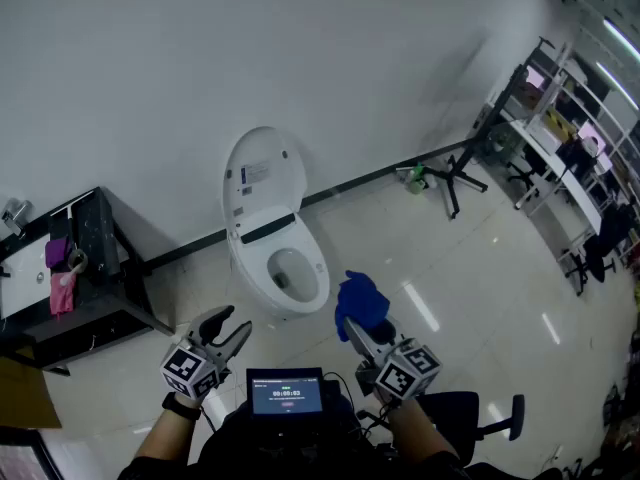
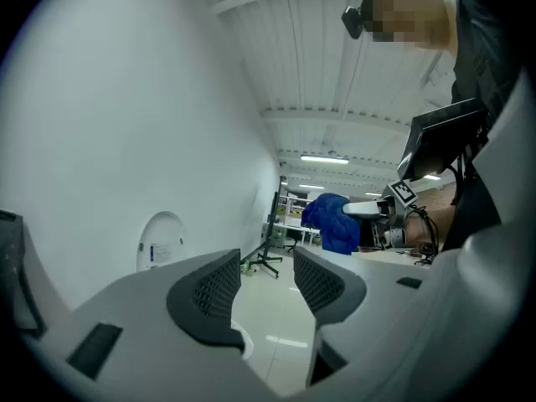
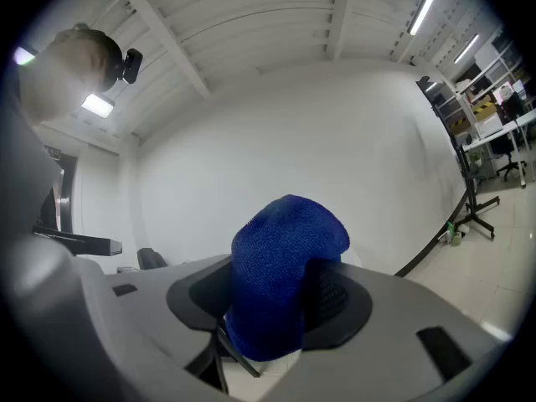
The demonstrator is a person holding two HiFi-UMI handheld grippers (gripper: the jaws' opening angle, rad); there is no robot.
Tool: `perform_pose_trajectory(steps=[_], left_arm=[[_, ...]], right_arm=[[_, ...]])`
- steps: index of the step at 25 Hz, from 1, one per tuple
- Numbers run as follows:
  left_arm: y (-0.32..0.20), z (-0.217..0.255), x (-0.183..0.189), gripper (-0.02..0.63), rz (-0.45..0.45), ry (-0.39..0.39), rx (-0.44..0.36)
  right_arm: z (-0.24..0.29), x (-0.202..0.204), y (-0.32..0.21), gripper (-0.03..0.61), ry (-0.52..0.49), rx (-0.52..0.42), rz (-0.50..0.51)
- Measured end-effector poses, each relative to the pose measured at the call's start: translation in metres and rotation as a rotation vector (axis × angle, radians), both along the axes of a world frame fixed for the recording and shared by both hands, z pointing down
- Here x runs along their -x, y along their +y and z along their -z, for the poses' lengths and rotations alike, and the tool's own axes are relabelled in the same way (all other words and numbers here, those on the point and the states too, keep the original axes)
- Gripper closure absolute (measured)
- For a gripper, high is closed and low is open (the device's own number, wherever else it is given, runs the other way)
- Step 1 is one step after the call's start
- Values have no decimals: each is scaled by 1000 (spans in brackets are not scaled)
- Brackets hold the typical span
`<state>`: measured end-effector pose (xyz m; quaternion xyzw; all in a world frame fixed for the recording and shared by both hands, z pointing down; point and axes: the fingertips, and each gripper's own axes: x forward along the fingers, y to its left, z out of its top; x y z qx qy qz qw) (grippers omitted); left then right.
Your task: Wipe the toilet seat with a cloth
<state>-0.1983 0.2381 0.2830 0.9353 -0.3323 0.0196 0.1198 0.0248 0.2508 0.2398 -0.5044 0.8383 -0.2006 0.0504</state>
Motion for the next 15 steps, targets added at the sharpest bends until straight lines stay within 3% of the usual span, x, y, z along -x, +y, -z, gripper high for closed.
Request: perform_pose_trajectory(steps=[7,15], left_arm=[[-30,-34,8,390,7,-5,1],[-73,-48,-23,374,-42,-65,60]], right_arm=[[-7,0,-34,344,61,1,26],[-41,-16,-116,344,159,38,68]])
